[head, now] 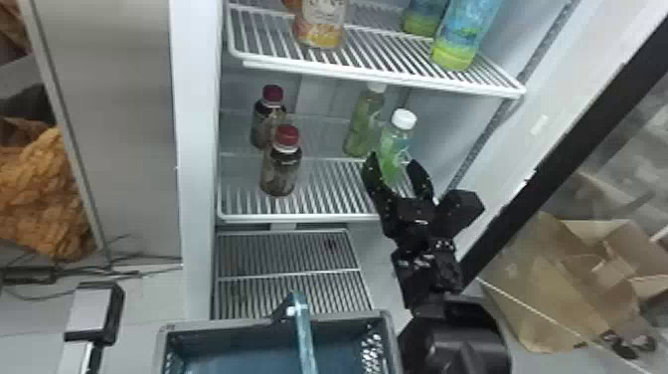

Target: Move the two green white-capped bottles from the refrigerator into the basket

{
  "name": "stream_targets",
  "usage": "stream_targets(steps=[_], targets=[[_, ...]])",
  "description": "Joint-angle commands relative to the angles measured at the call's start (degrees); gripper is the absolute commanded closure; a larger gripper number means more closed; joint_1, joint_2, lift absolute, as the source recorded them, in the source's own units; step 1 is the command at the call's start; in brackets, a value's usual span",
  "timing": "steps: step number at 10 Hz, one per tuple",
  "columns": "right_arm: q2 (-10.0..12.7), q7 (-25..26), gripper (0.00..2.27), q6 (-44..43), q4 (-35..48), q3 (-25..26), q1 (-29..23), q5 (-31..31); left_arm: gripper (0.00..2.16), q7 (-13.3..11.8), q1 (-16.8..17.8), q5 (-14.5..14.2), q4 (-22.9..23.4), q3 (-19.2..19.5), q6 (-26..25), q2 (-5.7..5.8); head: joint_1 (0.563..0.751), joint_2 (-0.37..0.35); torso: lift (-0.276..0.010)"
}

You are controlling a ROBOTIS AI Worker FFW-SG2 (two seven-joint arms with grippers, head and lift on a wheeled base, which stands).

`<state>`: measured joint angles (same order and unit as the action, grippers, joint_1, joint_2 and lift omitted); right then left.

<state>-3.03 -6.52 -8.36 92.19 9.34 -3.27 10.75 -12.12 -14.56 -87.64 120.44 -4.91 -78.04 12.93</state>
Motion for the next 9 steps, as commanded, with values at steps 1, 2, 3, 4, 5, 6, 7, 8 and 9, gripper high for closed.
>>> stream_targets(steps=[1,2,3,4,5,6,7,8,9], targets=[[0.0,0.2,0.36,-0.5,-2.3,-0.1,2.0,-0.1,1.13,0.0,0.1,0.0,0.0,0.0,0.0,0.07,0.695,-0.350,-0.263],[-0.1,0.2,0.36,-0.9,-3.7,-0.3,3.1,-0.1,1.13,0.0,0.1,0.0,0.0,0.0,0.0,0.07,0.695,-0.350,-0.263],[-0.2,0.3,0.36,-1.2,-4.4,-0.4,4.1,-0.1,1.13,0.0,0.1,0.0,0.0,0.0,0.0,0.07,0.695,-0.350,-0.263],[-0.3,0.5,0.37,-1.5,-5.2,-0.7,4.8,-0.1,1.13,0.0,0.2,0.0,0.0,0.0,0.0,0.07,0.695,-0.350,-0.263],[-0.5,0.7,0.42,-1.5,-6.2,-1.2,5.7,-0.1,1.13,0.0,0.2,0.0,0.0,0.0,0.1,0.07,0.695,-0.350,-0.263],[-0.6,0.8,0.53,-1.6,-6.6,-1.5,6.1,-0.1,1.13,0.0,0.2,0.0,0.0,0.0,0.1,0.07,0.695,-0.350,-0.263],[-0.7,0.9,0.63,-1.6,-6.6,-1.3,6.1,-0.1,1.13,0.0,0.4,0.0,0.0,-0.1,0.1,0.16,0.695,-0.350,-0.263],[-0.8,0.9,0.72,-2.2,-6.5,-1.3,5.9,-0.2,1.13,0.0,0.4,0.0,0.0,-0.1,0.1,0.16,0.695,-0.350,-0.263],[-0.8,0.9,0.81,-2.3,-6.2,-1.2,5.8,-0.3,1.13,0.0,0.4,0.1,0.0,-0.1,0.1,0.25,0.695,-0.350,-0.263]])
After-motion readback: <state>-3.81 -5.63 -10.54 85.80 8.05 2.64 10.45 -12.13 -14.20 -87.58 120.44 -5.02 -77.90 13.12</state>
